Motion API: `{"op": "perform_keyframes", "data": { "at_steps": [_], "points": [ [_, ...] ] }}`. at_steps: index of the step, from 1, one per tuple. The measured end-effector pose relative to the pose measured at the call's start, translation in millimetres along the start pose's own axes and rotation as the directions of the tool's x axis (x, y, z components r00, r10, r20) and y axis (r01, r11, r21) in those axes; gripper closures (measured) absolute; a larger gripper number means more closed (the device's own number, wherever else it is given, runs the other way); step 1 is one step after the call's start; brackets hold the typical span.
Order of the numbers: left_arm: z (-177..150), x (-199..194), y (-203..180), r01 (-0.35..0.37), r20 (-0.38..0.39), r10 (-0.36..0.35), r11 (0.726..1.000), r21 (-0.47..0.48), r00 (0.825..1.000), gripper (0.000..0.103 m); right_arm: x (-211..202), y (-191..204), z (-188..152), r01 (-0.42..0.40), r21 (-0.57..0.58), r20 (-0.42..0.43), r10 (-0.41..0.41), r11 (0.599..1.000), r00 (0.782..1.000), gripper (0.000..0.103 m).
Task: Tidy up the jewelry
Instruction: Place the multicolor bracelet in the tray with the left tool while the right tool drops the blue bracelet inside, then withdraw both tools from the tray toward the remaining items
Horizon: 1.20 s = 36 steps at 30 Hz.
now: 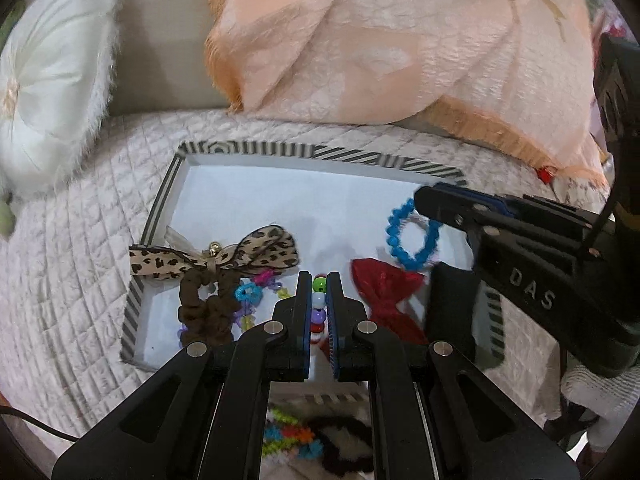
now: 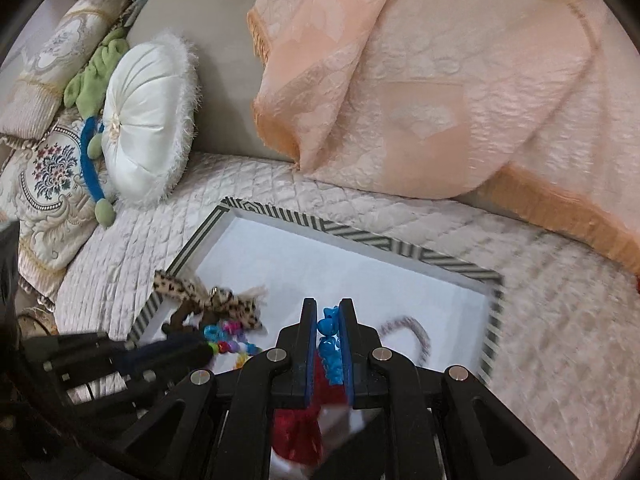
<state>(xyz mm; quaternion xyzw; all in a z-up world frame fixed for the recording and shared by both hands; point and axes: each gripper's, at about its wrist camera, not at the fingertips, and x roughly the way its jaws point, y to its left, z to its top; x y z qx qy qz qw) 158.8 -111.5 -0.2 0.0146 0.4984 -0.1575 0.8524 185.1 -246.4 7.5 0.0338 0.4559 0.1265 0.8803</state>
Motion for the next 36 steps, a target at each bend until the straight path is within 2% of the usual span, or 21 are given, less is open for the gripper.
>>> {"op": "perform_keyframes", "data": {
  "at_steps": [4,9,12,15,16,17,19,21,23,29,36],
  "points": [
    [1,19,18,-0.031,-0.027,0.03,0.999,-0.037,0.999,0.097,34,-4,13,-0.003,0.018,-0.017,0.003,1.0,1.0,0.093],
    [-3,33,36,-0.065,-0.047,0.062,0.996,-0.055,0.997,0.097,71,-27,15,0.062,0.057,-0.068,-0.059,0.996,0.996,0.093],
    [-4,37,38,-0.077,-0.044,0.075,0.996,-0.044,0.996,0.097,82,-40,11,0.084,0.087,-0.086,-0.076,0.993,0.993,0.093],
    [-6,37,39,-0.087,-0.032,0.085,0.995,-0.044,0.996,0.097,85,-45,7,0.072,0.115,-0.091,-0.062,0.991,0.994,0.093],
    [-6,36,38,-0.096,-0.03,0.095,0.995,-0.041,0.995,0.096,84,-47,6,0.077,0.118,-0.085,-0.067,0.99,0.994,0.09],
    [-7,36,37,-0.106,-0.029,0.105,0.994,-0.034,0.994,0.096,82,-47,5,0.078,0.121,-0.081,-0.068,0.99,0.994,0.081],
    [-7,35,36,-0.117,-0.029,0.116,0.993,-0.029,0.993,0.091,78,-48,3,0.065,0.132,-0.074,-0.056,0.989,0.996,0.072],
    [-9,33,36,-0.119,-0.028,0.118,0.992,-0.031,0.993,0.077,70,-48,-1,0.056,0.137,-0.071,-0.047,0.989,0.996,0.071],
    [-11,29,35,-0.114,-0.024,0.114,0.993,-0.033,0.993,0.069,60,-43,-4,0.055,0.123,-0.062,-0.047,0.991,0.997,0.071],
    [-20,7,30,-0.129,0.011,0.129,0.992,-0.018,0.992,0.067,22,-25,-21,0.037,0.102,-0.024,-0.034,0.994,0.999,0.071],
    [-37,-25,36,-0.11,0.028,0.111,0.993,-0.033,0.993,0.064,-17,4,-50,0.017,0.063,-0.009,-0.017,0.998,1.0,0.068]
  ]
}}
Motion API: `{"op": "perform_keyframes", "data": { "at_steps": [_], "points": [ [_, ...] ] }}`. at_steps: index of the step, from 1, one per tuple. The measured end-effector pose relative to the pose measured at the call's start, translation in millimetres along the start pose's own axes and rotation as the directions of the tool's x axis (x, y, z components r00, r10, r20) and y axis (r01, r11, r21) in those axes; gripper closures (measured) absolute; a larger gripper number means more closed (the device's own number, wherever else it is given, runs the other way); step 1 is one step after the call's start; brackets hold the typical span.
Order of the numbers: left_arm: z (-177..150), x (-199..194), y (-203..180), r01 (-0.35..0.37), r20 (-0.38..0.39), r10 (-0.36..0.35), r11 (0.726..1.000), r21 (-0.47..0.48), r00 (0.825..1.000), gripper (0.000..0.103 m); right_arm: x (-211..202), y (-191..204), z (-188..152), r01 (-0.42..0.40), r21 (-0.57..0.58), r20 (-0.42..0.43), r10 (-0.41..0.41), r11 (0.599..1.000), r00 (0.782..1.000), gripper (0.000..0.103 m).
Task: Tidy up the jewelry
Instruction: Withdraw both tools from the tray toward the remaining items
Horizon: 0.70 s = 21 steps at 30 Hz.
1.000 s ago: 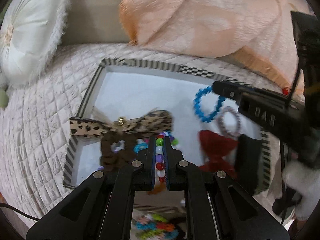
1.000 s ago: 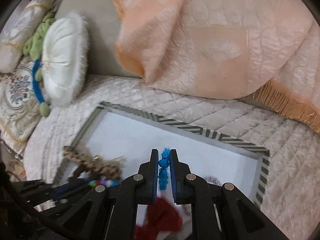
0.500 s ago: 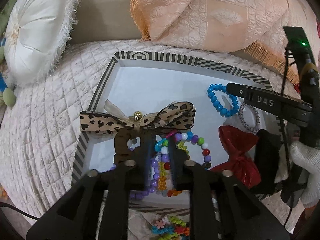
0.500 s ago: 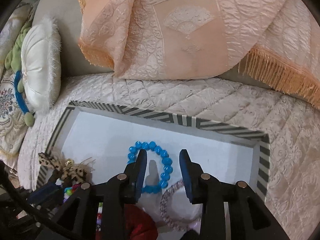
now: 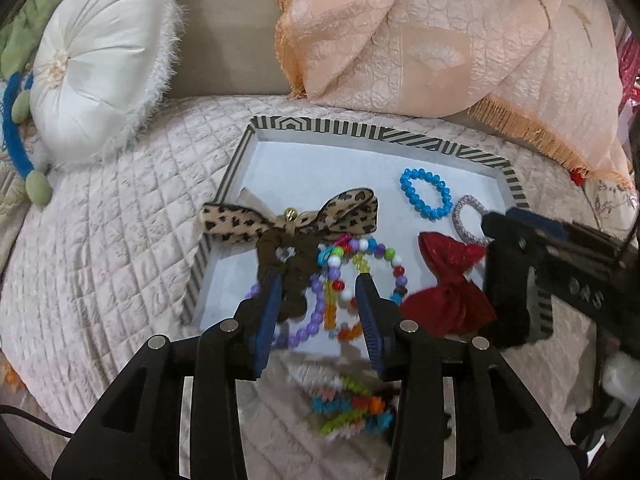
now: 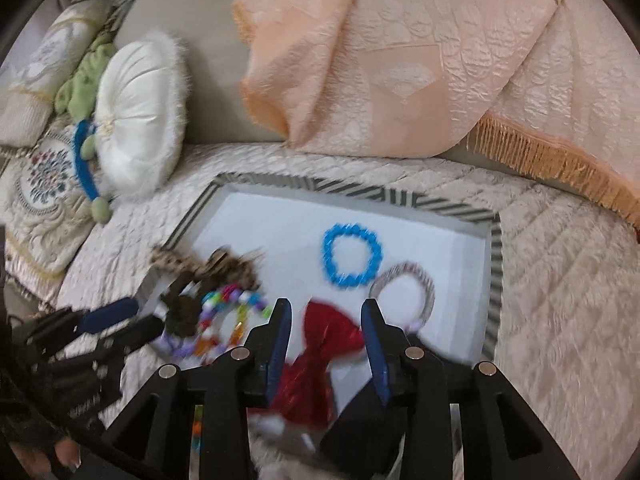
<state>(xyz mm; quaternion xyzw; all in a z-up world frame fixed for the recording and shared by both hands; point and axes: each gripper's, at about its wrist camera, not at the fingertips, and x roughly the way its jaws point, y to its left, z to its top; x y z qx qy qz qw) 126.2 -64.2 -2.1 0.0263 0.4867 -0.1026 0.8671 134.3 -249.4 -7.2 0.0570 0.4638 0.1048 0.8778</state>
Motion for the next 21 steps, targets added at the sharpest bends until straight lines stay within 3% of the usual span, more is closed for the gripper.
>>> {"op": "perform_keyframes", "data": {
  "at_steps": [9,21],
  "points": [
    [-30,-34,31,0.019,-0.008,-0.019,0.999,-0.048,1.0,0.06,-33,29,-51,-0.036,-0.044,-0.027,0.034,0.998,0.999,0.067],
    [-68,-47,52,0.022,-0.04,-0.025,0.996,-0.082,0.999,0.058,-26,40,-102,-0.051,-0.032,-0.097,0.048,0.998,0.994,0.067]
  ]
}}
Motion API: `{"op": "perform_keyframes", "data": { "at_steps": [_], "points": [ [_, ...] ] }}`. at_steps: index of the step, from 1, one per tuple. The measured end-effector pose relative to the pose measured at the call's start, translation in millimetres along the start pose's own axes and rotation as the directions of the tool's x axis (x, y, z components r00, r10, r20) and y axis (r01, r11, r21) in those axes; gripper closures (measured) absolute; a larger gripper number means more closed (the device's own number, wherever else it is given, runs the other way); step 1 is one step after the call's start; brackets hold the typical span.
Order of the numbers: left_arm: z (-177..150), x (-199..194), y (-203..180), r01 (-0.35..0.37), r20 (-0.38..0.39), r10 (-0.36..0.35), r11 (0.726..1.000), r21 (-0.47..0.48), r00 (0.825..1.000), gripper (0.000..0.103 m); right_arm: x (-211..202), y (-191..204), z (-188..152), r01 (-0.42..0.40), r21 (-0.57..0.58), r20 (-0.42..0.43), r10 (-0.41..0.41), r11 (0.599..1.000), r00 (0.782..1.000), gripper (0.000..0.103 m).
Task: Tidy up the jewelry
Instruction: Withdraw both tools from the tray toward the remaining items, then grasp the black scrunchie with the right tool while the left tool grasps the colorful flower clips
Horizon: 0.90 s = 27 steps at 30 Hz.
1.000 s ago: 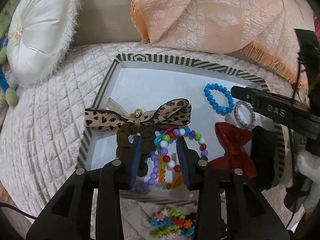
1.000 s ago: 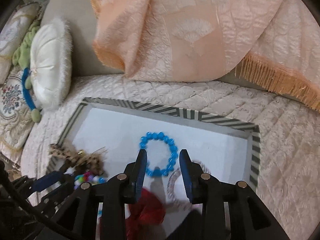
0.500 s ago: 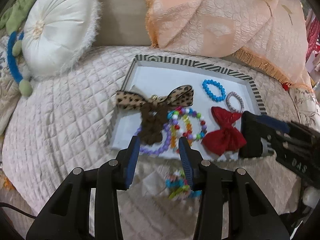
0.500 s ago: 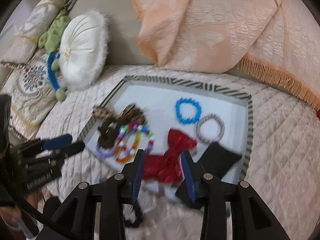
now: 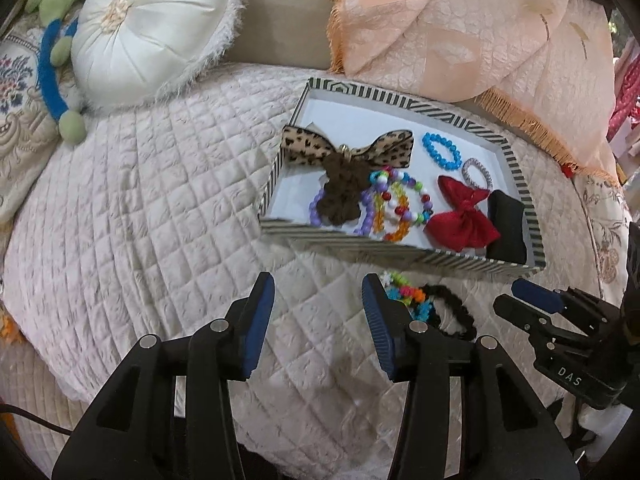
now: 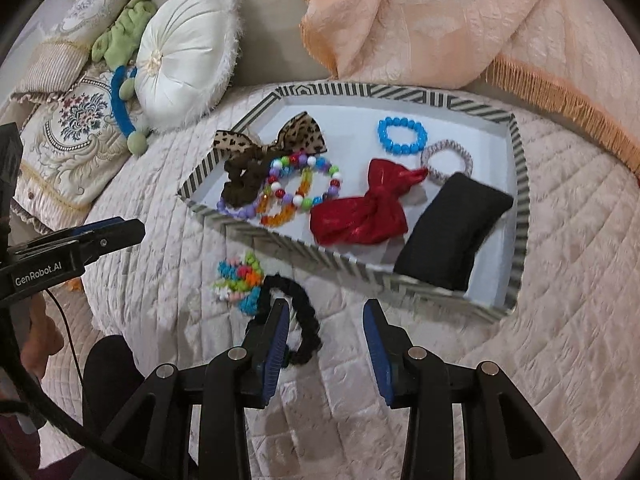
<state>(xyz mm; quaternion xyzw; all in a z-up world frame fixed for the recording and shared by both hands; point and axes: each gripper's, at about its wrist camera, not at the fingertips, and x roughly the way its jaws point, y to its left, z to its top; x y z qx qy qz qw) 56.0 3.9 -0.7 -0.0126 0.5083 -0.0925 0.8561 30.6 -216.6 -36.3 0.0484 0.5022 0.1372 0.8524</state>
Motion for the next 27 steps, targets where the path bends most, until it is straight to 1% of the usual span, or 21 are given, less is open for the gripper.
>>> {"op": "perform_keyframes", "data": {
  "at_steps": [4,12,13,14,15,16,17,18,22,27],
  "points": [
    [-10,2,-1,0.005,-0.012,-0.005,1.0,0.0,1.0,0.058,10,4,-6,0.011,-0.006,-0.019,-0.011,1.0,1.0,0.067],
    [-20,7,-5,0.02,-0.042,-0.021,1.0,-0.018,0.999,0.058,42,19,-12,0.031,-0.062,-0.048,-0.034,0.998,0.998,0.067],
    [-20,7,-5,0.019,-0.045,-0.02,1.0,-0.019,0.999,0.058,46,21,-14,0.041,-0.08,-0.048,-0.044,0.996,0.998,0.07],
    [-20,8,-5,0.019,-0.05,-0.02,1.0,-0.021,0.999,0.058,49,24,-15,0.068,-0.107,-0.038,-0.072,0.992,0.997,0.076],
    [-20,9,-4,0.017,-0.053,-0.019,1.0,-0.023,0.998,0.058,49,24,-16,0.09,-0.127,-0.025,-0.094,0.988,0.995,0.078],
    [-20,9,-4,0.017,-0.055,-0.018,1.0,-0.024,0.998,0.058,49,23,-16,0.093,-0.131,-0.021,-0.097,0.987,0.995,0.082],
    [-20,10,-4,0.017,-0.057,-0.018,1.0,-0.026,0.998,0.058,48,21,-16,0.089,-0.129,-0.022,-0.093,0.988,0.995,0.088],
    [-19,11,-4,0.018,-0.059,-0.02,0.999,-0.028,0.998,0.058,46,19,-16,0.092,-0.131,-0.023,-0.096,0.987,0.995,0.091],
    [-18,16,-9,0.038,-0.073,-0.041,0.999,-0.035,0.997,0.058,34,5,-21,0.121,-0.143,-0.021,-0.125,0.982,0.992,0.093],
    [-17,31,-27,0.056,-0.107,-0.058,0.998,-0.023,0.993,0.058,19,-25,-29,0.143,-0.094,-0.033,-0.147,0.985,0.989,0.093]
  ]
}}
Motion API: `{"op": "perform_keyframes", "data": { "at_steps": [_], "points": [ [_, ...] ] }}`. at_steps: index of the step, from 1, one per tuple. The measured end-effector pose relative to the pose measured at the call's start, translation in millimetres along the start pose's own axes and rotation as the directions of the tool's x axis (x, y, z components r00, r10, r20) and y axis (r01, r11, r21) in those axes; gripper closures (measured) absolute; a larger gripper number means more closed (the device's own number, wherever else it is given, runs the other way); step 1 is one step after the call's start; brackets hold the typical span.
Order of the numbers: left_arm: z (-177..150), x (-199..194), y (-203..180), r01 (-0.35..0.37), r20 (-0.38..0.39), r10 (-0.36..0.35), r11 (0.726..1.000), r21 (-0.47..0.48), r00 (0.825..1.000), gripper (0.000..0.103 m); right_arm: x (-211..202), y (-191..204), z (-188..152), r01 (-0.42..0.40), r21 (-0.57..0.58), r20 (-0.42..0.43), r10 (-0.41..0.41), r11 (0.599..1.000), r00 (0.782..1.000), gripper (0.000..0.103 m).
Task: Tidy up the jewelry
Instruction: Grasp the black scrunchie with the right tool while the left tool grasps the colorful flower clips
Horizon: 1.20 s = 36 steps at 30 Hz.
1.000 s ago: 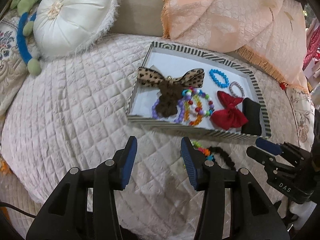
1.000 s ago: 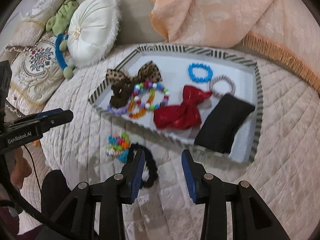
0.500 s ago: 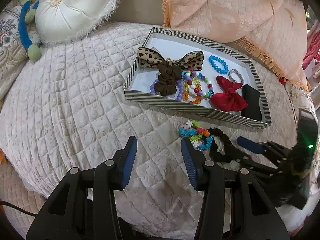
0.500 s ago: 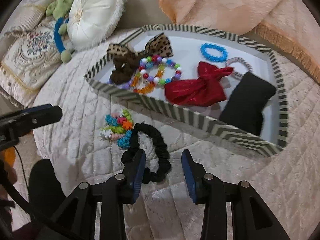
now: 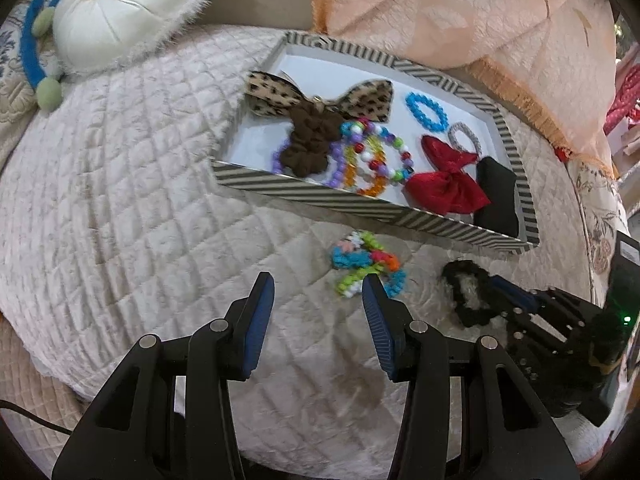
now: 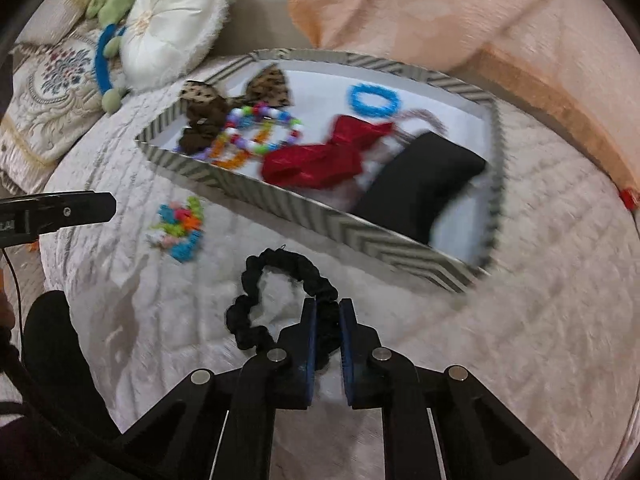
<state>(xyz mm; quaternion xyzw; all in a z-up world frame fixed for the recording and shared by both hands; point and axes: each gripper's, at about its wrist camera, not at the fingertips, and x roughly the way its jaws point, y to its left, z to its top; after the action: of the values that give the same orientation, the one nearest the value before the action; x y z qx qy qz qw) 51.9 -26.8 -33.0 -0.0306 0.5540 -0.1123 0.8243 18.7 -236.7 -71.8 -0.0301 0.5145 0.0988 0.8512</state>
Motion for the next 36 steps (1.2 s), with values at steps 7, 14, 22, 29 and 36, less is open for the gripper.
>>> {"op": "perform_keyframes", "data": {
  "at_steps": [7,14,22,29,36],
  "points": [
    [6,27,-16,-0.037,-0.038,0.036,0.999,-0.018,0.999,0.057,0,-8,-6,-0.039,0.031,-0.006,0.039,0.999,0.999,0.093],
    [4,55,-25,-0.026,-0.09,0.024,0.999,-0.023,0.996,0.058,4,-10,-4,-0.074,0.058,0.01,0.074,0.996,0.997,0.093],
    [8,36,-16,0.062,-0.059,-0.064,0.997,-0.034,0.996,0.088,-6,-10,-4,-0.119,0.065,0.057,0.115,0.991,0.992,0.094],
    [15,-14,-9,0.116,0.025,-0.115,0.993,-0.037,0.993,0.088,-36,3,3,-0.134,0.028,0.109,0.131,0.991,0.985,0.095],
    [23,-47,-11,0.125,0.083,-0.123,0.992,-0.018,0.989,0.088,-65,12,11,-0.128,-0.011,0.152,0.128,0.992,0.98,0.095]
  ]
}}
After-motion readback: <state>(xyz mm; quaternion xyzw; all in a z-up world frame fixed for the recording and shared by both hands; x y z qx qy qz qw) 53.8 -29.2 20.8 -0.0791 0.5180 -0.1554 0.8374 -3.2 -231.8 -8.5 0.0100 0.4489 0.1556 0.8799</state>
